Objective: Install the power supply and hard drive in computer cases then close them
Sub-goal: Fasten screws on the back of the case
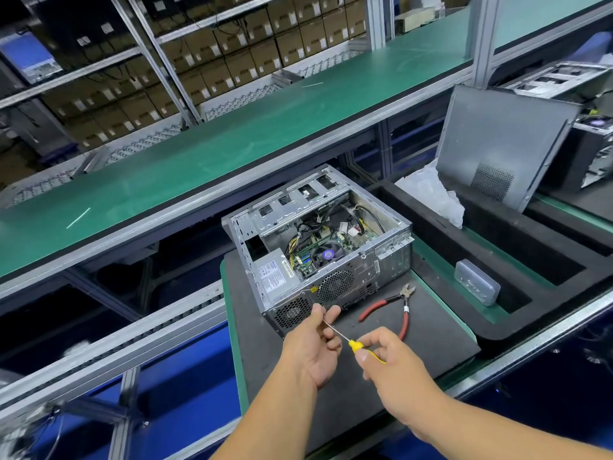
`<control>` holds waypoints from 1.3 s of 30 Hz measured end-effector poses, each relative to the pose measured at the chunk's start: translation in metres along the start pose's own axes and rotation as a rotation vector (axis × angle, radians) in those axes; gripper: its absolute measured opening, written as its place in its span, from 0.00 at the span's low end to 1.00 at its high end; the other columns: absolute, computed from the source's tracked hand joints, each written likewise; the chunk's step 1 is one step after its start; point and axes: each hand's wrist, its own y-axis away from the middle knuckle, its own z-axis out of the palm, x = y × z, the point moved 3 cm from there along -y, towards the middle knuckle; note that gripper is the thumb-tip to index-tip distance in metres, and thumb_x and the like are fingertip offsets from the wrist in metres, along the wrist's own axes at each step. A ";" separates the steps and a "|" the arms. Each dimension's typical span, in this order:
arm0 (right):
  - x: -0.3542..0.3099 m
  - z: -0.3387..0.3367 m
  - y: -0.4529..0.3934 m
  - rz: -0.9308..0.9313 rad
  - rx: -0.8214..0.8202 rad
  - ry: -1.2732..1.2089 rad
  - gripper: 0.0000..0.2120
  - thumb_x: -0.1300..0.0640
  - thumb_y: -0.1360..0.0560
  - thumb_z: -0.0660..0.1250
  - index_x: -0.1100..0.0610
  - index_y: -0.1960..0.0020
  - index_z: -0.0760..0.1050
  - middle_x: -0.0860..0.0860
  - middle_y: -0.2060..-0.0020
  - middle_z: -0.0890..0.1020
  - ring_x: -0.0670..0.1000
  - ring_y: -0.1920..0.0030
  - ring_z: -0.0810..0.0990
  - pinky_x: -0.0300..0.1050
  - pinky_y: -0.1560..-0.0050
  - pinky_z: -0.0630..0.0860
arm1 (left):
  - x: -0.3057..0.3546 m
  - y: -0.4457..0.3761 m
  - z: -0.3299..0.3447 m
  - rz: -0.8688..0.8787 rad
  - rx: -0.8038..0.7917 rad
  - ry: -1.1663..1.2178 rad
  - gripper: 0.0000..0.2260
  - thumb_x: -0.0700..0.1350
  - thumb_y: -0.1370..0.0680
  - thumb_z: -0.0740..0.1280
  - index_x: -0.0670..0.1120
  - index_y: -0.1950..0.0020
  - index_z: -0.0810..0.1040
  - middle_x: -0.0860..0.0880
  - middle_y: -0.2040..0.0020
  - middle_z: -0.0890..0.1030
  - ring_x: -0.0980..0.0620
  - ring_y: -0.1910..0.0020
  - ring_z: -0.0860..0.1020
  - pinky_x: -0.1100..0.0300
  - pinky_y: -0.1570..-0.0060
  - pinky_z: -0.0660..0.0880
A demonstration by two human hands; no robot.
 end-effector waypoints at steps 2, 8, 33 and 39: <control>-0.001 0.002 -0.001 0.004 -0.001 0.001 0.04 0.53 0.19 0.66 0.45 0.50 0.77 0.50 0.63 0.82 0.38 0.69 0.75 0.30 0.70 0.70 | 0.002 -0.001 0.000 -0.013 -0.009 0.017 0.06 0.46 0.17 0.66 0.45 0.43 0.77 0.45 0.52 0.88 0.57 0.76 0.67 0.63 0.77 0.63; -0.007 0.005 -0.007 0.027 0.025 -0.040 0.03 0.50 0.18 0.65 0.43 0.49 0.77 0.50 0.62 0.84 0.43 0.63 0.78 0.34 0.65 0.73 | 0.009 -0.003 0.006 -0.020 -0.075 0.056 0.06 0.46 0.15 0.64 0.44 0.48 0.76 0.44 0.50 0.87 0.57 0.75 0.68 0.63 0.76 0.64; -0.016 0.031 -0.041 0.256 -0.005 -0.336 0.12 0.50 0.15 0.59 0.53 0.47 0.79 0.52 0.68 0.84 0.48 0.76 0.65 0.39 0.75 0.59 | 0.033 -0.015 0.019 -0.003 -0.035 -0.015 0.08 0.43 0.16 0.64 0.44 0.51 0.80 0.49 0.61 0.84 0.58 0.73 0.69 0.65 0.76 0.61; -0.019 0.037 -0.038 0.413 -0.055 -0.511 0.11 0.47 0.18 0.66 0.54 0.45 0.78 0.52 0.69 0.76 0.47 0.74 0.65 0.38 0.73 0.56 | 0.040 0.003 0.007 0.292 0.275 -0.412 0.06 0.42 0.23 0.66 0.45 0.57 0.82 0.51 0.71 0.79 0.51 0.72 0.67 0.60 0.71 0.62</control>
